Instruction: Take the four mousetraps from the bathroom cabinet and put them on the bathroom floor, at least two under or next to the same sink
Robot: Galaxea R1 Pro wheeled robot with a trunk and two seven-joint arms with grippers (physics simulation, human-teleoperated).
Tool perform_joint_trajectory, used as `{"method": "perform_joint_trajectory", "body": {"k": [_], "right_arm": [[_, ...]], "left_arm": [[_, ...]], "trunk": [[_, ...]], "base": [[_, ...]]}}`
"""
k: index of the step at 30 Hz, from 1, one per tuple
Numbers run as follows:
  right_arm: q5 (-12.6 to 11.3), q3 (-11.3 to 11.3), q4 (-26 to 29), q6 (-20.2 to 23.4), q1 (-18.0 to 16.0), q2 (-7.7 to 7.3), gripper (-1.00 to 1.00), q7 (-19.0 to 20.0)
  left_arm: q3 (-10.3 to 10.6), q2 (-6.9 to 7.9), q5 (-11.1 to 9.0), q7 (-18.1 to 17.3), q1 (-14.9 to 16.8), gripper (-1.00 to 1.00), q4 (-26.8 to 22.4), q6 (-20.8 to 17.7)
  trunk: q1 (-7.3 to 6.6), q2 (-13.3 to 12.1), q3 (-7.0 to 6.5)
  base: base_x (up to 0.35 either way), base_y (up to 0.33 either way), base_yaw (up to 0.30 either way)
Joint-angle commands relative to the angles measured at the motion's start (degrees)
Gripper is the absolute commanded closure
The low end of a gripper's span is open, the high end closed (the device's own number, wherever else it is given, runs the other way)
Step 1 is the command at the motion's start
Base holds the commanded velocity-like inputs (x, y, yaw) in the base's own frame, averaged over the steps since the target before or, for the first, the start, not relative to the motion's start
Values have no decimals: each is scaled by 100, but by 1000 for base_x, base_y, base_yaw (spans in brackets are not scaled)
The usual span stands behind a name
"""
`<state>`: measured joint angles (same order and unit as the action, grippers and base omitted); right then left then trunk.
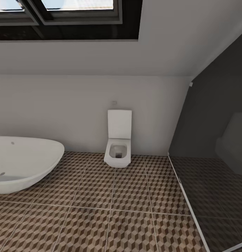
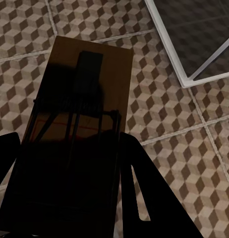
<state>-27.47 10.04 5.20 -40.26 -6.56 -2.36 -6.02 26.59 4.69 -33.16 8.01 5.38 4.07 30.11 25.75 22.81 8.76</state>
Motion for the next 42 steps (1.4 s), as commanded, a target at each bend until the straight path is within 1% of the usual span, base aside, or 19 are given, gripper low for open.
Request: {"method": "perform_joint_trajectory", "body": {"k": [1, 42], "right_arm": [[-13, 51, 1, -9, -3, -1, 100, -49], [-13, 52, 2, -9, -3, -1, 100, -49]], "left_arm": [[40, -3, 12, 34, 7, 100, 14, 20], [40, -3, 12, 34, 7, 100, 14, 21]], "trunk": [[3, 11, 11], [3, 11, 11]], "base": [[0, 0, 0], [0, 0, 0]]}}
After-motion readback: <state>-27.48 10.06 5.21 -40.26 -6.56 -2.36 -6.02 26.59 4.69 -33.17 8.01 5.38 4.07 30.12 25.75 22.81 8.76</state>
